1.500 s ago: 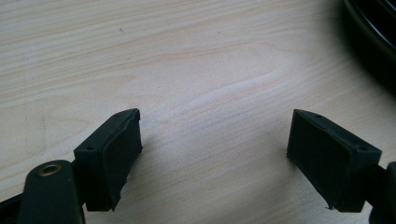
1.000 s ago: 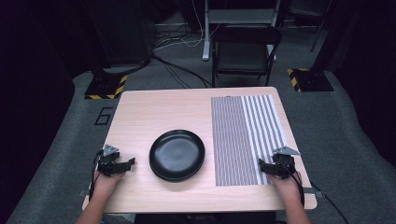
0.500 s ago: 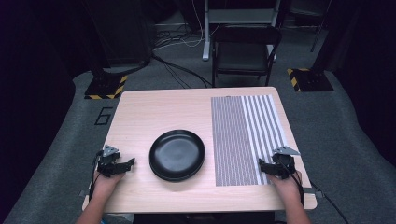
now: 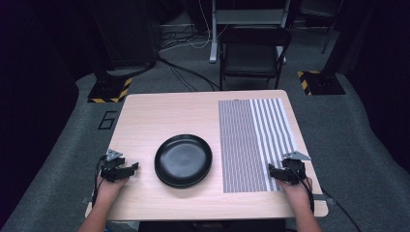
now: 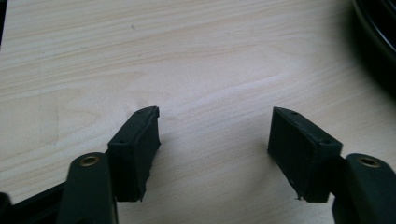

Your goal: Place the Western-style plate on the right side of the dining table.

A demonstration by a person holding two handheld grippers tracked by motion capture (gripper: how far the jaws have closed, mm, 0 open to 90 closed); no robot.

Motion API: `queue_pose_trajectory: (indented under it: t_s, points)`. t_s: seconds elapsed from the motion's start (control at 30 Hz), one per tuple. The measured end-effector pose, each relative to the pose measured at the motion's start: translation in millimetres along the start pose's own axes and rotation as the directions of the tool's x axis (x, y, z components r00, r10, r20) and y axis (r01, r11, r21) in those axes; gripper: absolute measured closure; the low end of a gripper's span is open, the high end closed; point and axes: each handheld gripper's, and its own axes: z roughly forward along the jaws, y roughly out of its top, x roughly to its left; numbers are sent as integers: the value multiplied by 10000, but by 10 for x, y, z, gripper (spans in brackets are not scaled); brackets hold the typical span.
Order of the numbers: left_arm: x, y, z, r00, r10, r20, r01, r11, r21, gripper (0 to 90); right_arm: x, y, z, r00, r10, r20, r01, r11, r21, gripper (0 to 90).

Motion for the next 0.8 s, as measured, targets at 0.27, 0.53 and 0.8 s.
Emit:
queue_pose_trajectory:
  t_s: [0.27, 0.53, 0.8]
  points:
    - [-18, 52, -86, 9965, -702, 459, 694, 9974, 194, 455, 17, 45, -67, 9987, 491, -110, -493, 9986, -182, 266]
    - [-57, 117, -210, 9865, -1377, 888, 1387, 9903, -52, 490, 72, 103, -104, 9942, 796, -727, -784, 9967, 188, 434]
    - [-113, 214, -337, 9847, -1477, 919, 1512, 9880, -313, 461, 206, 190, -129, 9959, 331, -839, -295, 9986, 440, 487]
